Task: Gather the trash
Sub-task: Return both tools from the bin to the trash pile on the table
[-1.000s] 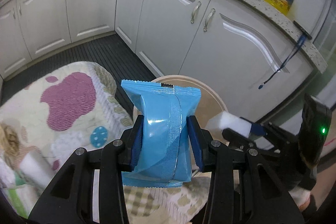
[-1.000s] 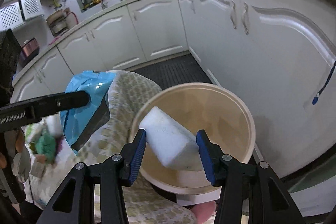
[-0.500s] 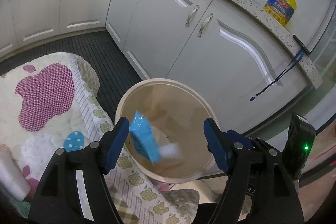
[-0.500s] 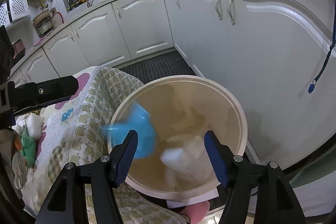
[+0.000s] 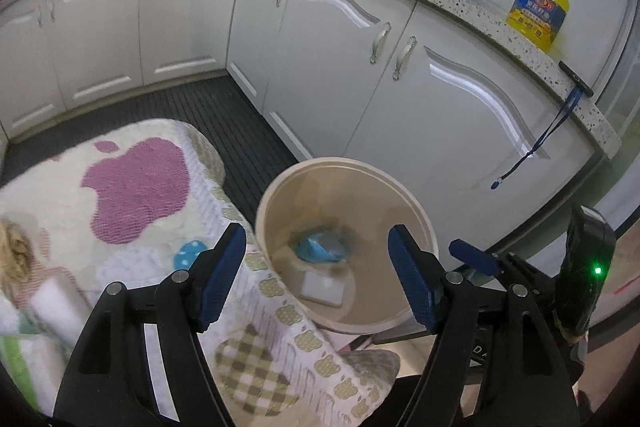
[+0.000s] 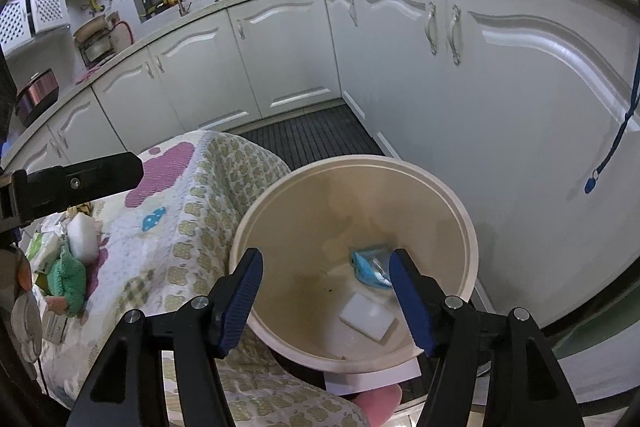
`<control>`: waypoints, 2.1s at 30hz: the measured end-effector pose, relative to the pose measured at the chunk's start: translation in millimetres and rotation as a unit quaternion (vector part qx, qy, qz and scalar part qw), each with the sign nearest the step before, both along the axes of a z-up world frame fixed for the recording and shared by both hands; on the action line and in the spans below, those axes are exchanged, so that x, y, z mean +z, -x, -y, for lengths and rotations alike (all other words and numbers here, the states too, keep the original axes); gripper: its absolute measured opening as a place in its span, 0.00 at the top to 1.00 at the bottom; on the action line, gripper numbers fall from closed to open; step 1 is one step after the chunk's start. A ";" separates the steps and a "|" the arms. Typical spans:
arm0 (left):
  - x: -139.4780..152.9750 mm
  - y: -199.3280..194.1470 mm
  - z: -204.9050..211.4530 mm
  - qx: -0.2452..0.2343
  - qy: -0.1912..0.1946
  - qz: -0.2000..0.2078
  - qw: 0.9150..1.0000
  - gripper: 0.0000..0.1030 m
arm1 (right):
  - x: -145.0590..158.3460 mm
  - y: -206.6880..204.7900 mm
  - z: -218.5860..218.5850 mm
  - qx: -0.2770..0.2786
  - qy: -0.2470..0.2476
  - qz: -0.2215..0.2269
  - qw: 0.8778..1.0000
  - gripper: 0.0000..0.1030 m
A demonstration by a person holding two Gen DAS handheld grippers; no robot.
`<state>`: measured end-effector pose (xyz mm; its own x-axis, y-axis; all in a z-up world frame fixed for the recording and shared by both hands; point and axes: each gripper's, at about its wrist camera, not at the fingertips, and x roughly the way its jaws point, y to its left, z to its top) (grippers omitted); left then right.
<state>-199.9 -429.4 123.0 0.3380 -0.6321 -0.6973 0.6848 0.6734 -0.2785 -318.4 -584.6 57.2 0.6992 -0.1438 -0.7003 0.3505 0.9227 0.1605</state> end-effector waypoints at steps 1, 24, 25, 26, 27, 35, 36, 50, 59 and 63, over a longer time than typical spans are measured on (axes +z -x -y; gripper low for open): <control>1.4 1.1 -2.8 0.001 -0.001 0.004 1.000 0.29 | 1.5 -0.5 -1.0 0.001 0.000 0.000 1.000 0.38; 31.4 16.7 -108.5 0.080 -0.024 0.058 0.995 0.29 | 48.8 -20.8 -92.3 0.091 0.021 0.028 0.995 0.35; 34.3 15.4 -119.3 0.083 -0.019 0.055 0.995 0.29 | 50.3 -22.7 -97.9 0.099 0.022 0.028 0.994 0.34; 36.8 13.9 -128.3 0.085 -0.015 0.053 0.995 0.29 | 51.8 -24.9 -103.7 0.107 0.022 0.029 0.994 0.34; 39.0 12.4 -136.5 0.086 -0.012 0.050 0.995 0.29 | 53.5 -27.4 -110.4 0.116 0.020 0.029 0.993 0.33; 45.9 -1.6 -220.5 0.112 -0.006 0.015 0.994 0.29 | 55.5 -47.8 -158.1 0.178 -0.002 0.031 0.984 0.30; 44.5 -3.5 -232.9 0.117 -0.009 0.011 0.993 0.29 | 54.3 -51.7 -164.8 0.187 -0.011 0.030 0.982 0.30; 6.2 -26.6 -327.2 0.184 -0.019 -0.060 0.981 0.29 | 40.8 -101.9 -248.3 0.304 -0.039 0.001 0.952 0.30; -16.4 -52.7 -370.8 0.252 -0.021 -0.084 0.964 0.29 | 14.1 -130.1 -254.5 0.298 -0.074 -0.039 0.951 0.30; -26.8 -63.7 -387.3 0.272 -0.012 -0.100 0.957 0.29 | 6.8 -132.2 -254.9 0.303 -0.081 -0.034 0.949 0.48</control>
<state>-136.2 -42.1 96.2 0.4704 -0.3832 -0.7949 0.1656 0.9231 -0.3470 -186.2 -329.7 64.0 0.5715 0.3836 -0.7254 -0.2213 0.9233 0.3139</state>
